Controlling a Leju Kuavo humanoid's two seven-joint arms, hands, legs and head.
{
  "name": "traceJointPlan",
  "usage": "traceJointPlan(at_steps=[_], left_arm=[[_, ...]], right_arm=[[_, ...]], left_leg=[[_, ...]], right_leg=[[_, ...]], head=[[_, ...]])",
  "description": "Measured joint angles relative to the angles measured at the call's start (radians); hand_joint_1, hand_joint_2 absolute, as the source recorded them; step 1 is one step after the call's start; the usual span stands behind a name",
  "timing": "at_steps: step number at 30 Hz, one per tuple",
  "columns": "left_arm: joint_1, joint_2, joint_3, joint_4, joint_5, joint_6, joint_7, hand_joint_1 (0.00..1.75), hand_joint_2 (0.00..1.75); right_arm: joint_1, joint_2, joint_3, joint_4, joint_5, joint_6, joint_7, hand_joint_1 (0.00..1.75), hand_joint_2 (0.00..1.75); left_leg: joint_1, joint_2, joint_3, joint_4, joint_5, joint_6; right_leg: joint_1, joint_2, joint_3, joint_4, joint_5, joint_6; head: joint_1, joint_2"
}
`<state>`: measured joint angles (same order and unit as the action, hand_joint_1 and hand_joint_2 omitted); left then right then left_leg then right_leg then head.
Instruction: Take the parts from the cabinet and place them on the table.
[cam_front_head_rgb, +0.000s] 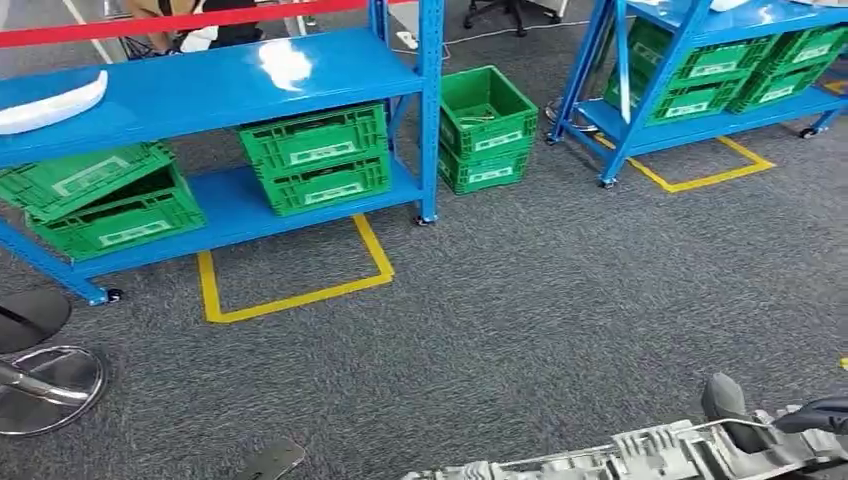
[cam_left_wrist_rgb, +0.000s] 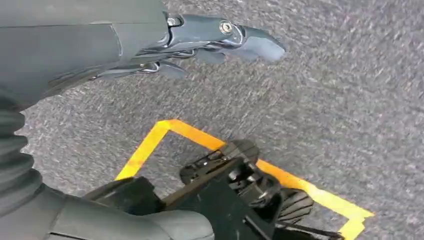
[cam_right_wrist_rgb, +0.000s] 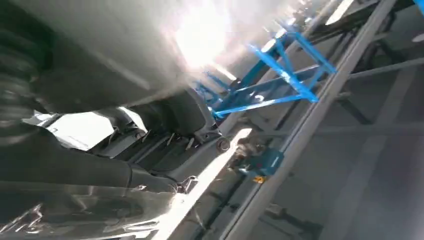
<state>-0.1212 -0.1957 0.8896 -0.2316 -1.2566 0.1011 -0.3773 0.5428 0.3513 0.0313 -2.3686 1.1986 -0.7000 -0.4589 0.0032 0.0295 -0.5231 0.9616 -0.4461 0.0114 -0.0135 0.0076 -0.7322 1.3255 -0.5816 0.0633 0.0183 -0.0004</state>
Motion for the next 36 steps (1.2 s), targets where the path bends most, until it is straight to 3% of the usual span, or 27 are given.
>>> traceJointPlan(at_steps=[1,2,3,4,5,6,9,10,11,13,14,15,16,18,19,20,22,24,25,26,27,29,30,32,34,35,36], left_arm=[[0.000,0.000,0.000,0.000,0.000,0.000,0.000,0.00,1.75],[0.000,-0.002,0.000,0.000,0.000,0.000,0.000,0.00,1.75],[-0.001,-0.002,0.000,0.000,0.000,0.000,0.000,0.00,1.75],[-0.002,0.000,0.000,0.000,0.000,0.000,0.000,0.00,1.75],[-0.001,0.005,0.000,0.000,0.000,0.001,0.000,0.00,1.75],[-0.002,0.003,-0.001,0.000,0.000,0.001,0.000,0.00,1.75],[-0.004,0.004,-0.001,0.000,0.000,0.002,0.000,0.00,1.75],[-0.004,0.003,-0.001,0.000,0.000,0.002,0.000,0.00,1.75],[-0.004,0.003,-0.001,0.000,0.000,0.002,-0.001,0.00,1.75],[-0.001,0.003,-0.001,0.000,0.000,0.002,0.000,0.00,1.75],[0.000,0.003,-0.001,0.001,0.000,0.002,0.000,0.00,1.75],[0.001,0.003,-0.001,0.001,0.000,0.002,-0.001,0.00,1.75],[0.001,0.002,-0.001,0.001,0.000,0.002,0.000,0.00,1.75],[0.000,0.002,-0.001,0.001,0.001,0.002,0.000,0.00,1.75],[-0.001,0.002,-0.001,0.001,0.002,0.002,-0.001,0.00,1.75],[-0.001,0.005,-0.001,0.001,0.003,0.003,-0.001,0.00,1.75],[-0.002,0.003,-0.001,0.001,0.005,0.003,-0.001,0.00,1.75],[-0.003,0.003,-0.002,0.001,0.006,0.003,-0.002,0.00,1.75],[-0.004,0.001,-0.002,0.001,0.006,0.003,-0.002,0.00,1.75],[-0.005,0.000,-0.002,0.001,0.008,0.003,-0.004,0.00,1.75],[-0.004,0.000,-0.002,0.001,0.009,0.003,-0.004,0.00,1.75],[0.000,0.000,-0.002,0.001,0.009,0.003,-0.004,0.00,1.75],[0.001,0.000,-0.002,0.001,0.009,0.003,-0.004,0.00,1.75],[0.000,-0.002,-0.002,0.001,0.010,0.003,-0.005,0.00,1.75],[0.000,-0.003,-0.002,0.001,0.011,0.003,-0.006,0.00,1.75],[-0.001,0.000,-0.002,0.001,0.011,0.003,-0.006,0.00,1.75],[-0.001,0.000,-0.002,0.001,0.011,0.003,-0.007,0.00,1.75]], right_arm=[[0.000,0.000,0.000,0.000,-0.001,0.000,0.001,1.75,1.75],[0.000,0.000,-0.001,0.000,-0.002,0.000,0.001,1.75,1.75],[0.000,0.000,-0.002,0.000,-0.002,0.000,0.001,1.75,1.75],[-0.001,0.000,-0.002,0.000,-0.002,0.000,0.001,1.75,1.75],[-0.001,0.000,-0.002,0.000,-0.002,0.000,0.002,1.75,1.75],[-0.001,0.000,-0.003,-0.001,-0.003,0.000,0.002,1.75,1.75],[0.000,0.000,-0.006,-0.003,-0.002,0.000,0.002,1.75,1.75],[0.000,0.000,-0.008,-0.004,-0.002,0.000,0.002,1.75,1.75],[-0.001,0.000,-0.010,-0.005,-0.002,0.000,0.003,1.75,1.75],[-0.001,0.000,-0.011,-0.005,-0.002,0.000,0.004,1.75,1.75],[0.000,0.000,-0.013,-0.005,-0.002,0.000,0.004,1.75,1.75],[-0.001,0.000,-0.015,-0.005,-0.002,0.000,0.004,1.75,1.75],[0.000,0.000,-0.016,-0.005,-0.002,0.000,0.004,1.75,1.75],[-0.001,0.000,-0.018,-0.006,-0.002,0.000,0.004,1.75,1.75],[-0.001,0.000,-0.018,-0.009,-0.003,0.000,0.004,1.75,1.75],[-0.002,0.000,-0.019,-0.010,-0.004,0.000,0.005,1.75,1.75],[-0.001,0.000,-0.019,-0.011,-0.005,-0.001,0.006,1.75,1.75],[0.000,0.000,-0.020,-0.011,-0.005,-0.001,0.006,1.75,1.75],[0.001,0.000,-0.020,-0.014,-0.005,-0.001,0.007,1.75,1.75],[-0.002,0.000,-0.021,-0.016,-0.007,-0.001,0.006,1.75,1.75],[-0.004,0.000,-0.021,-0.016,-0.007,-0.001,0.006,1.75,1.75],[-0.002,0.000,-0.021,-0.016,-0.008,-0.001,0.006,1.75,1.75],[-0.001,0.000,-0.021,-0.016,-0.008,-0.001,0.006,1.75,1.75],[-0.002,0.000,-0.021,-0.016,-0.008,-0.001,0.006,1.75,1.75],[-0.002,0.000,-0.021,-0.016,-0.009,-0.001,0.006,1.75,1.75],[-0.004,0.000,-0.021,-0.016,-0.009,-0.001,0.006,1.75,1.75],[-0.003,0.000,-0.021,-0.017,-0.010,-0.001,0.006,1.75,1.75]], left_leg=[[0.001,0.007,0.000,0.000,0.001,-0.002],[0.004,0.013,0.000,0.001,0.001,-0.006],[0.007,0.018,0.000,0.004,0.000,-0.012],[0.002,0.022,0.004,0.011,-0.004,-0.021],[-0.003,0.024,0.002,0.016,-0.011,-0.028],[-0.003,0.027,0.005,0.015,-0.009,-0.033],[0.003,0.040,0.008,0.011,-0.007,-0.049],[0.005,0.022,0.002,0.025,-0.024,-0.056],[0.005,0.002,-0.019,0.072,-0.061,-0.058],[0.005,-0.016,-0.104,0.249,-0.145,-0.060],[0.005,-0.018,-0.138,0.312,-0.163,-0.059],[0.005,-0.019,-0.158,0.338,-0.158,-0.056],[0.004,-0.020,-0.151,0.318,-0.130,-0.052],[0.002,-0.030,-0.085,0.166,-0.033,-0.037],[0.000,-0.051,-0.048,0.083,0.005,-0.028],[-0.002,-0.079,-0.029,0.040,0.005,-0.017],[-0.003,-0.071,-0.028,0.024,-0.001,-0.024],[-0.004,-0.061,-0.026,0.016,0.005,-0.015],[0.004,-0.052,-0.023,0.007,0.012,-0.011],[0.003,-0.046,-0.022,0.007,0.010,-0.006],[0.003,-0.039,-0.021,0.008,0.009,-0.004],[0.002,-0.019,-0.022,0.008,0.008,-0.001],[0.002,-0.011,-0.022,0.008,0.007,-0.001],[0.002,0.003,-0.019,0.009,0.005,-0.004],[0.005,0.012,-0.011,0.011,-0.001,-0.014],[-0.005,0.016,-0.011,0.016,-0.006,-0.023],[-0.006,0.018,-0.012,0.020,-0.009,-0.028]], right_leg=[[-0.001,-0.002,0.029,-0.040,0.024,0.001],[-0.004,-0.007,0.081,-0.122,0.061,0.003],[-0.007,-0.022,0.144,-0.224,0.096,0.006],[-0.010,-0.053,0.189,-0.300,0.103,0.012],[-0.010,-0.053,0.188,-0.301,0.104,0.000],[-0.008,-0.040,0.183,-0.297,0.104,-0.016],[-0.004,-0.024,0.183,-0.295,0.109,-0.039],[-0.006,-0.018,0.180,-0.296,0.114,-0.046],[-0.006,-0.013,0.177,-0.296,0.118,-0.053],[-0.004,0.002,0.168,-0.296,0.122,-0.059],[-0.003,0.010,0.165,-0.296,0.123,-0.060],[-0.001,0.020,0.163,-0.296,0.123,-0.060],[0.000,0.029,0.163,-0.296,0.124,-0.061],[0.003,0.049,0.167,-0.296,0.124,-0.060],[0.004,0.058,0.168,-0.296,0.125,-0.059],[0.009,0.064,0.164,-0.293,0.123,-0.053],[0.002,0.077,0.154,-0.295,0.128,-0.041],[-0.001,0.089,0.144,-0.302,0.131,-0.025],[-0.001,0.075,0.143,-0.289,0.125,-0.024],[0.004,0.037,0.124,-0.250,0.100,-0.021],[0.003,0.017,0.092,-0.185,0.062,-0.017],[0.002,0.002,0.012,-0.026,-0.006,-0.010],[0.002,0.000,-0.005,0.006,-0.009,-0.007],[0.000,-0.004,0.035,-0.068,0.048,-0.004],[-0.004,-0.031,0.136,-0.248,0.127,-0.001],[0.003,-0.054,0.157,-0.290,0.112,-0.002],[-0.001,-0.035,0.165,-0.292,0.119,-0.019]], head=[[0.000,0.000],[0.000,0.000],[0.000,0.000],[0.002,0.000],[0.004,0.000],[-0.008,0.000],[-0.008,0.000],[-0.010,0.000],[-0.011,0.000],[-0.011,0.000],[-0.011,0.000],[-0.011,0.000],[-0.011,0.000],[-0.011,0.000],[-0.011,0.000],[-0.010,0.000],[-0.009,0.000],[-0.010,0.000],[-0.010,0.000],[-0.005,0.000],[-0.002,0.000],[-0.002,0.000],[-0.003,0.000],[-0.002,0.000],[-0.003,0.000],[-0.001,0.000],[-0.004,0.000]])
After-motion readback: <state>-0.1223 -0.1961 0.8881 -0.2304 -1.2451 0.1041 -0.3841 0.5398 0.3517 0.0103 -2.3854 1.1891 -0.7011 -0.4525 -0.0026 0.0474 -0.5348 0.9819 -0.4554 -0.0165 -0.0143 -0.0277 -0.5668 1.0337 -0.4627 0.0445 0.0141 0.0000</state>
